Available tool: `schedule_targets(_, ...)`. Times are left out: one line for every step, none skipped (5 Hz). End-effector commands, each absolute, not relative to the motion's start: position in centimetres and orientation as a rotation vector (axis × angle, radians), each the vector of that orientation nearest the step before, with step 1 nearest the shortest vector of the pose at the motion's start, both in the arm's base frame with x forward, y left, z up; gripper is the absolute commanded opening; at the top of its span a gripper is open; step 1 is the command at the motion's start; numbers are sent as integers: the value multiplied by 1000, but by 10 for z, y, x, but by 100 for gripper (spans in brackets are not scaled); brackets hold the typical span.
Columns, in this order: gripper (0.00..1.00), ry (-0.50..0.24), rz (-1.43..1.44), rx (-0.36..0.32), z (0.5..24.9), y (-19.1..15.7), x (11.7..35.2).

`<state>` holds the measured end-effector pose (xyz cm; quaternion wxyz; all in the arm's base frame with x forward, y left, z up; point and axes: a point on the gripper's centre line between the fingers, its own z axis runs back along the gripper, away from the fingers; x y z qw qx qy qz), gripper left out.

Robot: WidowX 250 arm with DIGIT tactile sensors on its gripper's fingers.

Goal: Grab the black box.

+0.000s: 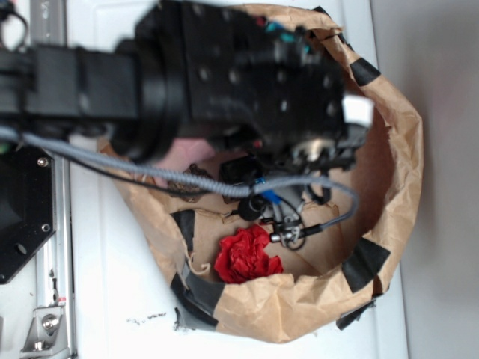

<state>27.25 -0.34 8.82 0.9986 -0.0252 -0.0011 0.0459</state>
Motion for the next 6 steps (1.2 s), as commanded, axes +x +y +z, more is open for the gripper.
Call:
schedule_targets(0, -126, 85, -98, 142, -1, 273)
schedule_targets(0, -127, 82, -139, 161, -4, 275)
schedule_targets(0, -132, 112, -128, 171, -2, 283)
schedule_targets(0, -171, 130, -112, 182, 5, 283)
schedule_targets(0, -196, 136, -92, 186, 11, 280)
schedule_targets(0, -203, 131, -86, 187, 11, 278)
